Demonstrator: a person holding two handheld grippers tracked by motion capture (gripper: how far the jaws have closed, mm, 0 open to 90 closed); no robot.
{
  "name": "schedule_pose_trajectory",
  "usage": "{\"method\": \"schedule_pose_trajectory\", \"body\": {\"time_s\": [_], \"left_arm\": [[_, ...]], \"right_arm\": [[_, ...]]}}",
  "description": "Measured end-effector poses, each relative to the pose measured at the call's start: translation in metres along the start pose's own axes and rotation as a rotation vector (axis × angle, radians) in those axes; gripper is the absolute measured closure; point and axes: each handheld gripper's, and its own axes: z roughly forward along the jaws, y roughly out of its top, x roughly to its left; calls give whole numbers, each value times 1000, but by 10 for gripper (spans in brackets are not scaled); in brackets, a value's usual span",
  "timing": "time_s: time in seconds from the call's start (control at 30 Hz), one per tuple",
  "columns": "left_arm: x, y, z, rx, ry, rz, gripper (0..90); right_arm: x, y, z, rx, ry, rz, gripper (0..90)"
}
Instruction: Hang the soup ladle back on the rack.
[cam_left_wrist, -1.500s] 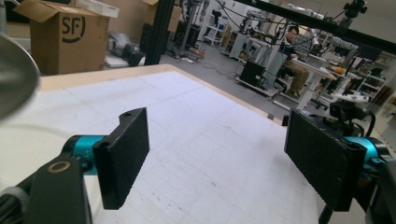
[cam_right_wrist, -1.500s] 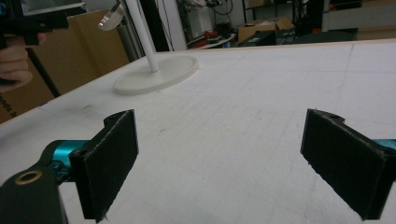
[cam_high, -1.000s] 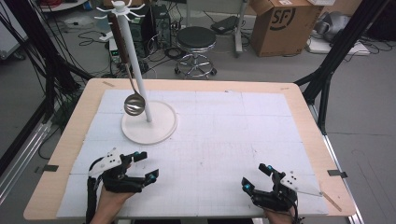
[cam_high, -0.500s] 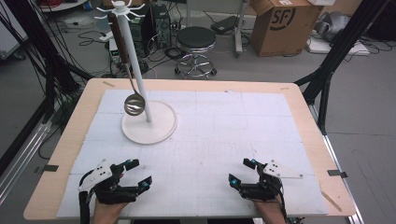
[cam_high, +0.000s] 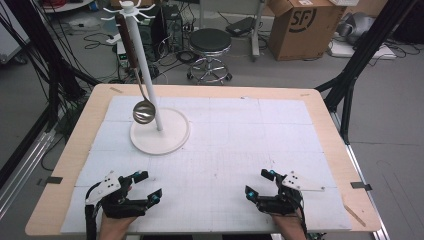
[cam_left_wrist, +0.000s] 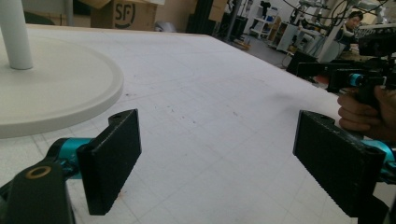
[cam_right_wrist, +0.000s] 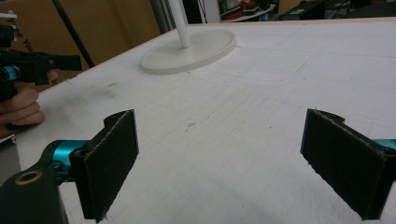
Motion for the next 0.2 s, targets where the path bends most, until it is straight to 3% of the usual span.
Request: {"method": "schedule_pose_trajectory", "body": {"time_s": [0.2], "left_arm": [[-1,0,1,3,-1,5,154]], "right_arm": [[-1,0,0,-5,0,-6,103]]}}
